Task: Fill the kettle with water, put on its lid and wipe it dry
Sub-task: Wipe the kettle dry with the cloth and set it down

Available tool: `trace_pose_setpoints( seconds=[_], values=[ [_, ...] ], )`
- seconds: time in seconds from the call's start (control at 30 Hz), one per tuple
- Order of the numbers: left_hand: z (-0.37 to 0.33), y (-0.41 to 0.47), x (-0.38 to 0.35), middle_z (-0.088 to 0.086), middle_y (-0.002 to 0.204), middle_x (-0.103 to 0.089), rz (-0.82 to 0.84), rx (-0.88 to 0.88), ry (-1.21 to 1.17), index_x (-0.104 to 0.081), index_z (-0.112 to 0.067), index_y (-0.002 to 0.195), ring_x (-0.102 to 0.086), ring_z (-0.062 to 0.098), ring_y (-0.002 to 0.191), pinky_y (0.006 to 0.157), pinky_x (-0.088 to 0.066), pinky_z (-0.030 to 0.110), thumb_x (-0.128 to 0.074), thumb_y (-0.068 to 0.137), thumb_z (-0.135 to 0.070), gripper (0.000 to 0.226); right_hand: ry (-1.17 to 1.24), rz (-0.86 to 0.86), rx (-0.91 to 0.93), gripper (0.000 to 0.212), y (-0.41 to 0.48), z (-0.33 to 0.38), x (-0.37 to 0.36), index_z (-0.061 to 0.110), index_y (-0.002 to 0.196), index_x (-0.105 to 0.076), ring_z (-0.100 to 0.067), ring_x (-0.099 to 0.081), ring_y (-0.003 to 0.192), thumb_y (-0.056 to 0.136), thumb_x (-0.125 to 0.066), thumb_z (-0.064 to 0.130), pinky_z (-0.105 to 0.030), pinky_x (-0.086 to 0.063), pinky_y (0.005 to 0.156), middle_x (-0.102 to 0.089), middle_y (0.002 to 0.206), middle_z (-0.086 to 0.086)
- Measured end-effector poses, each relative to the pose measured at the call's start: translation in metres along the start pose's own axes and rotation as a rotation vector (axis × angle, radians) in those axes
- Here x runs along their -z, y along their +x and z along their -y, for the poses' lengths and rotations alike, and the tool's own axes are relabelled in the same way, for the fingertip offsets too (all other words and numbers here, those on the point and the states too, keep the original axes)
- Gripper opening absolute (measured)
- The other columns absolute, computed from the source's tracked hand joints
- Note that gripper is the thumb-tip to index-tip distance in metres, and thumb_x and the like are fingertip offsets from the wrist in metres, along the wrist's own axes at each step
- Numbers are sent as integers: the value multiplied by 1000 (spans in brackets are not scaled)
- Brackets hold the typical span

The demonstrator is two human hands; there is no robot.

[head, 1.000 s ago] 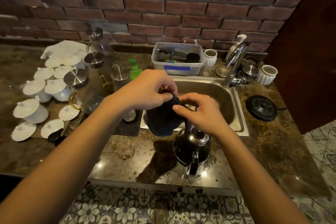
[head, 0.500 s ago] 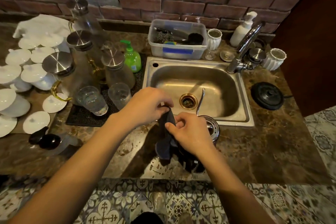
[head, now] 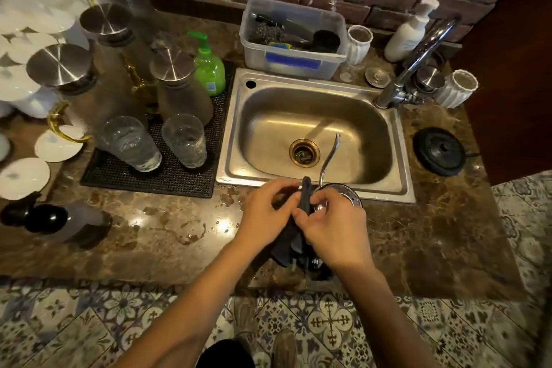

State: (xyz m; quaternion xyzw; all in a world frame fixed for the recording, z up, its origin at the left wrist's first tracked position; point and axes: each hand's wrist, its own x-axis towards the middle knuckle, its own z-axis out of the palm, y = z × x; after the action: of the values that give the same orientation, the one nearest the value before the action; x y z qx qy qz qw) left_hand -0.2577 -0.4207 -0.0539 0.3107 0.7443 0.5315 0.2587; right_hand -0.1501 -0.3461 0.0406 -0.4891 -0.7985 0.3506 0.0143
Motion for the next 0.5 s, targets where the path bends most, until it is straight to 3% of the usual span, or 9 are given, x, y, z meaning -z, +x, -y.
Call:
trace_pose_setpoints(
  seconds=[0.13, 0.23, 0.33, 0.43, 0.5],
  values=[
    [6, -10, -17, -10, 112, -73, 24, 3, -98, -74, -20, 116, -66, 2, 108, 96, -54, 37, -55, 102, -16, 24, 8, 17, -24, 27, 0, -5, -1, 34, 105, -56, -10, -69, 76, 85, -72, 44, -35, -58, 75, -69, 67, 7],
    [16, -15, -25, -6, 124, -71, 57, 66, -203, -69, -21, 127, -64, 6, 119, 104, -51, 40, -46, 106, -26, 32, -65, 28, 82, 31, -1, -10, -5, 32, 115, -62, -9, -70, 76, 88, -69, 44, -35, -60, 77, -71, 71, 9],
    [26, -25, -36, 3, 153, -53, 120, 98, -188, -49, -18, 149, -44, 14, 145, 120, -35, 48, -38, 103, -44, 54, -219, -181, 309, 24, -3, -24, -11, 29, 111, -71, -7, -65, 75, 92, -66, 42, -33, -58, 70, -71, 86, 11],
    [41, -34, -53, 18, 160, -40, 139, -67, 10, -41, -7, 152, -32, 28, 152, 121, -29, 57, -23, 110, -37, 56, -174, -437, 605, 13, 0, -43, -12, 13, 100, -76, -15, -62, 74, 92, -70, 23, -37, -54, 65, -71, 87, -1],
    [40, -35, -61, 14, 164, -31, 142, -75, 31, -31, -8, 155, -21, 19, 156, 125, -19, 53, -11, 108, -32, 56, -149, -532, 680, 11, 9, -51, -8, 9, 96, -76, -18, -61, 75, 91, -71, 18, -41, -51, 68, -72, 84, -4]
  ],
)
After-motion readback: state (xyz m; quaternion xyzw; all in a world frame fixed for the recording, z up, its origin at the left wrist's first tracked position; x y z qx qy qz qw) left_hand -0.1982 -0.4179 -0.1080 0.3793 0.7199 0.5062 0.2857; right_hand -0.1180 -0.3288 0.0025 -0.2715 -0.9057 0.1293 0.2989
